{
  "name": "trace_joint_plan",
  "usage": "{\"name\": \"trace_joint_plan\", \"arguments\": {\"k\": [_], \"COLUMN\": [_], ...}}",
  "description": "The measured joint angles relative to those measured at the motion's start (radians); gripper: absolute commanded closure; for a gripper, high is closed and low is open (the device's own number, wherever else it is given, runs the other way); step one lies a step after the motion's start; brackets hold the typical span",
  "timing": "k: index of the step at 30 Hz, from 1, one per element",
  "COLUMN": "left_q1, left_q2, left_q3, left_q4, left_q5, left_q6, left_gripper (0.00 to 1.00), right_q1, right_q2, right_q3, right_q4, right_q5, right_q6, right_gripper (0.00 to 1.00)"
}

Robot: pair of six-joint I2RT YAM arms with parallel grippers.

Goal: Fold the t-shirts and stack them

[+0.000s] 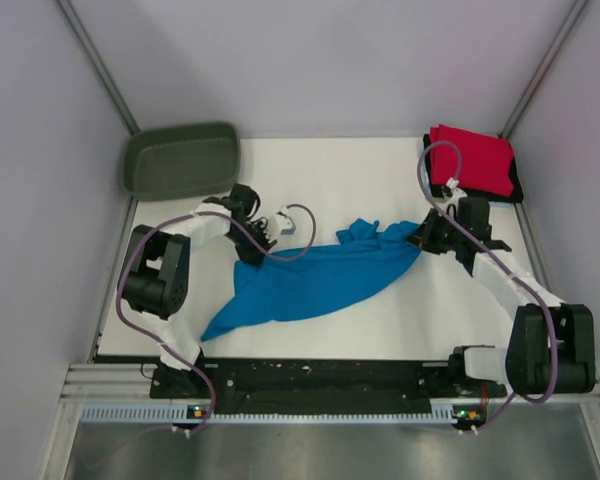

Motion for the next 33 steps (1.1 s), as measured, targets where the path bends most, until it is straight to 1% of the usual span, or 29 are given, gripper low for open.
{"name": "trace_joint_plan", "arguments": {"k": [4, 7, 9, 12, 15, 18, 22, 27, 30, 33], "left_q1": [-0.001, -0.001, -0.001, -0.001, -0.001, -0.001, -0.001, -0.001, -0.002, -0.002], "left_q2": [0.009, 0.006, -0.013, -0.112, -0.259, -0.37, -0.466, -0.565, -0.614, -0.652], "left_q3": [0.089, 0.257, 0.389, 0.525, 0.559, 0.65, 0.743, 0.784, 0.8, 0.815], "left_q4": [-0.034, -0.054, -0.057, -0.045, -0.044, -0.113, -0.209, -0.369, -0.454, -0.525], "left_q5": [-0.06, -0.119, -0.15, -0.193, -0.213, -0.203, -0.144, -0.043, 0.028, 0.093], "left_q6": [-0.035, -0.079, -0.101, -0.124, -0.135, -0.146, -0.164, -0.186, -0.195, -0.193], "left_gripper": [1.0, 1.0, 1.0, 1.0, 1.0, 1.0, 1.0, 1.0, 1.0, 1.0], "right_q1": [0.0, 0.0, 0.0, -0.001, -0.001, -0.001, -0.001, -0.001, -0.001, -0.001], "right_q2": [0.059, 0.119, 0.129, 0.092, -0.003, -0.157, -0.356, -0.578, -0.653, -0.682], "right_q3": [0.114, 0.28, 0.401, 0.524, 0.578, 0.589, 0.599, 0.619, 0.654, 0.692], "right_q4": [-0.014, -0.047, -0.051, -0.051, -0.055, -0.069, -0.092, -0.119, -0.151, -0.18], "right_q5": [-0.019, -0.032, -0.033, -0.027, -0.018, -0.007, -0.003, -0.009, -0.014, -0.016], "right_q6": [0.008, 0.018, 0.022, 0.017, -0.001, -0.027, -0.061, -0.095, -0.114, -0.127], "right_gripper": [1.0, 1.0, 1.0, 1.0, 1.0, 1.0, 1.0, 1.0, 1.0, 1.0]}}
